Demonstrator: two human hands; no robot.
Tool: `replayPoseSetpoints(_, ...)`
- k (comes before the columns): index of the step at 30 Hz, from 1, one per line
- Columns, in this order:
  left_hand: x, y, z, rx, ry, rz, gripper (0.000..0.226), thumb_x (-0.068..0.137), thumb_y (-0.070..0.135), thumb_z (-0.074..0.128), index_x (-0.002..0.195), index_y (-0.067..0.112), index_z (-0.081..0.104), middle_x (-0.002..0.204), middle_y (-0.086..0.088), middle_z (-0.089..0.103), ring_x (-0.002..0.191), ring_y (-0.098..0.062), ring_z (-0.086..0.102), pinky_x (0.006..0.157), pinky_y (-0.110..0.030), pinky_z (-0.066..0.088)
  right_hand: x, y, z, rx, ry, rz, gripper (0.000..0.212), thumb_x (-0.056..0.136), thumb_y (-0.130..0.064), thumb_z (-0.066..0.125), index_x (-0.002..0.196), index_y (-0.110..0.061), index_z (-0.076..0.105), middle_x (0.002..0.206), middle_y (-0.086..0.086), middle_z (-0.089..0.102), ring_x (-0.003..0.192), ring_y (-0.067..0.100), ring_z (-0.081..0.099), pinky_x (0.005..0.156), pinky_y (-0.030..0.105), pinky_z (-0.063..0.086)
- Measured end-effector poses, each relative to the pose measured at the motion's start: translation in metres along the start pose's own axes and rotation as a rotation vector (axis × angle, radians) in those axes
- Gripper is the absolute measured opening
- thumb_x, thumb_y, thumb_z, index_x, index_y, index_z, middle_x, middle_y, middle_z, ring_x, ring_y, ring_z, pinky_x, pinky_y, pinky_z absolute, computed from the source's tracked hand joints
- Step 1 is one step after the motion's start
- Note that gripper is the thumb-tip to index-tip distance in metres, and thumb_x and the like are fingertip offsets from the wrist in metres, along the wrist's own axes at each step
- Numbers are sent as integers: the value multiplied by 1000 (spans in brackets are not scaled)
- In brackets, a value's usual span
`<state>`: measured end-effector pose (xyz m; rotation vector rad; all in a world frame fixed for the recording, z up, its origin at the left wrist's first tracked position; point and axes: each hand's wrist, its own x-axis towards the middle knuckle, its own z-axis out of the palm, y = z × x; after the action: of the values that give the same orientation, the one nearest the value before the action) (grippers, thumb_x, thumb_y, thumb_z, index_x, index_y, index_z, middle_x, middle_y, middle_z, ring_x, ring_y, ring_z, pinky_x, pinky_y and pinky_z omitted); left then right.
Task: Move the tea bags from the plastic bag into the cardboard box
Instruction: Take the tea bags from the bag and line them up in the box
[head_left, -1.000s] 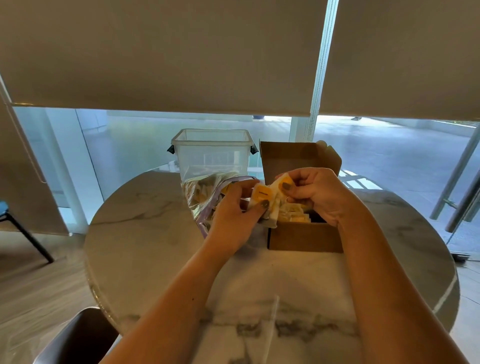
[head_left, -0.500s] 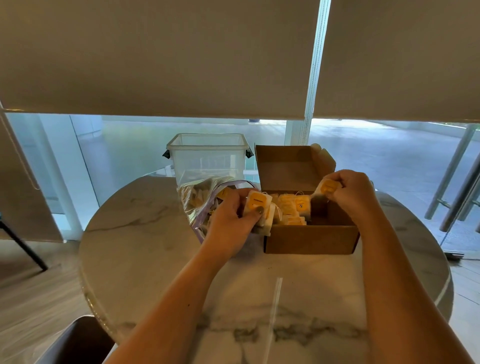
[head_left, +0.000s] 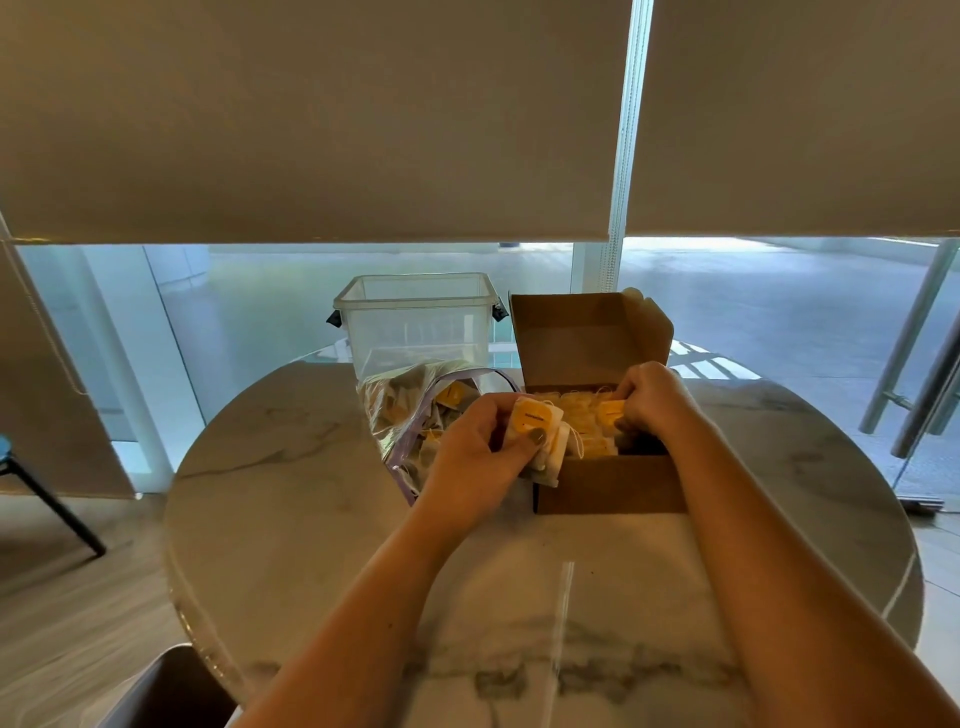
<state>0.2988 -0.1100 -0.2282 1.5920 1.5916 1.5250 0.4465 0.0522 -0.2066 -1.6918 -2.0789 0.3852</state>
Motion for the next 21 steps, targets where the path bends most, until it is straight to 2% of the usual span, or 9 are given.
replayPoseSetpoints(3,0,0,1,18,-24,-7,23,89,24,60,111,28,53,106,11,62,100,-7,59,87,-22,50,2,2,3,-47,43,32,18,79,-5,71,96,-2,66,92,16,63,85,27,60,68,30,48)
replayPoseSetpoints(5,0,0,2,17,-22,-7,24,89,24,60,112,27,53,107,10,62,101,-8,59,88,-23,49,2,0,4,-43,6,36,23,78,-10,74,97,-1,65,87,13,58,81,25,57,67,29,45)
replayPoseSetpoints(9,1,-1,2,-3,-7,-23,25,89,24,59,113,25,53,109,9,61,100,-8,58,85,-20,49,3,1,0,31,-60,45,21,75,-8,76,94,-1,69,96,15,64,84,25,59,74,31,50)
replayPoseSetpoints(12,2,-3,3,-119,28,-79,29,88,23,61,116,21,55,110,5,64,102,-12,61,86,-26,52,-3,6,-5,54,74,4,11,78,2,69,86,-5,67,98,14,64,90,28,59,78,35,52)
replayPoseSetpoints(15,4,-2,5,-163,67,-115,32,86,24,63,117,20,56,110,4,64,102,-13,62,87,-28,53,-17,0,-17,236,218,-170,16,81,0,65,80,-15,59,92,7,62,85,22,60,78,35,53)
replayPoseSetpoints(16,4,-2,5,-172,80,-119,33,86,25,63,117,20,56,110,4,65,101,-12,62,86,-26,53,-25,-6,-24,350,192,-228,12,82,-6,67,82,-15,60,88,4,62,78,18,60,73,32,55)
replayPoseSetpoints(18,3,-1,6,-188,106,-125,31,85,27,64,115,23,57,107,8,65,97,-8,62,79,-18,53,-46,-22,-36,566,-29,-299,8,83,-19,68,88,-15,64,82,0,64,66,12,61,56,20,54)
replayPoseSetpoints(20,2,0,7,-202,127,-125,31,83,30,65,113,25,57,105,9,66,95,-6,63,78,-17,53,-61,-35,-39,600,-298,-355,11,82,-23,67,91,-18,67,80,-1,67,65,11,63,52,15,51)
replayPoseSetpoints(21,2,0,8,-210,130,-120,32,82,32,65,113,25,58,104,9,66,95,-7,64,77,-18,54,-65,-39,-38,570,-371,-390,9,81,-22,68,89,-20,69,81,-1,68,67,12,63,53,15,51)
